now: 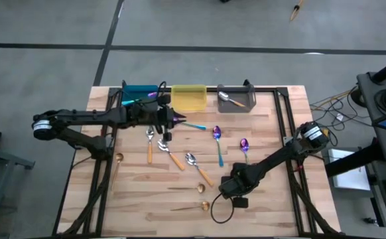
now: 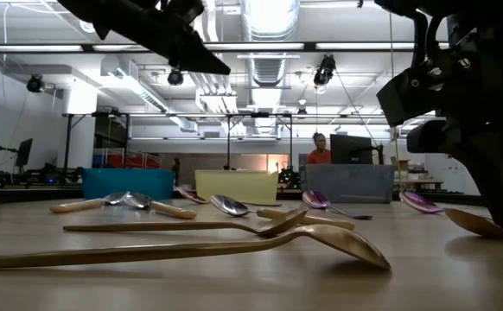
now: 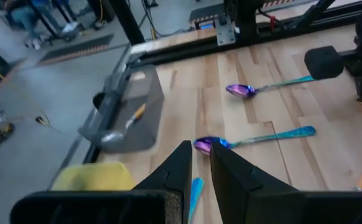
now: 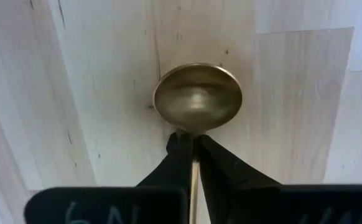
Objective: Sort silverware by color (type)
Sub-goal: Put the gold spoon into the yellow bin
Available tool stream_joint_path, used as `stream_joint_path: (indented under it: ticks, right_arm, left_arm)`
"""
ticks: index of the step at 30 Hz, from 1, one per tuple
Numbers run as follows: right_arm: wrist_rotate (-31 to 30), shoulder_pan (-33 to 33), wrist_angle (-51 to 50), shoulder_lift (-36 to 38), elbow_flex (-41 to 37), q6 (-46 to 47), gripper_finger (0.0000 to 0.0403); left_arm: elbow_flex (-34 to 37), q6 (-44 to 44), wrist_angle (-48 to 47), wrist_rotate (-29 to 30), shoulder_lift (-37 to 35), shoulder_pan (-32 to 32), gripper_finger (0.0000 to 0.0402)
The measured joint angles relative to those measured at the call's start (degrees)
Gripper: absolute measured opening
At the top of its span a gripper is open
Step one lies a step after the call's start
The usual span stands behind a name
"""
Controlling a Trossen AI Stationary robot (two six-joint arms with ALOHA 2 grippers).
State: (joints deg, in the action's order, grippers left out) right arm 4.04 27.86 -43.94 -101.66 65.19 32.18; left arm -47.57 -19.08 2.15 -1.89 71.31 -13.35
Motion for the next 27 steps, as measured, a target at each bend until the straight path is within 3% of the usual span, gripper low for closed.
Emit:
stream_joint_path:
  ticks: [8,17,23,27]
  right_arm:
    - [-10.8,-2.7,0.7,8.8,2.3,-1.5,0.0009]
    - [-33.8,-8.1,6.9,18.6,1.9,-14.5,0.0009]
    - [-47.8,-13.4,23.4,20.6,0.2,-34.4,0.0009]
    - [-48.6,-19.3,44.9,20.0,-3.0,-47.0,0.0009]
  left_arm:
    - [-1.3,-2.8,0.0,0.0,0.0,-0.4,0.0040]
    - [-1.1,-2.4,0.0,0.0,0.0,-0.4,0.0040]
    - [-1.1,-1.7,0.2,0.0,0.0,-0.4,0.0040]
    - [-1.0,1.8,2.8,-0.2,0.0,-0.4,0.0041]
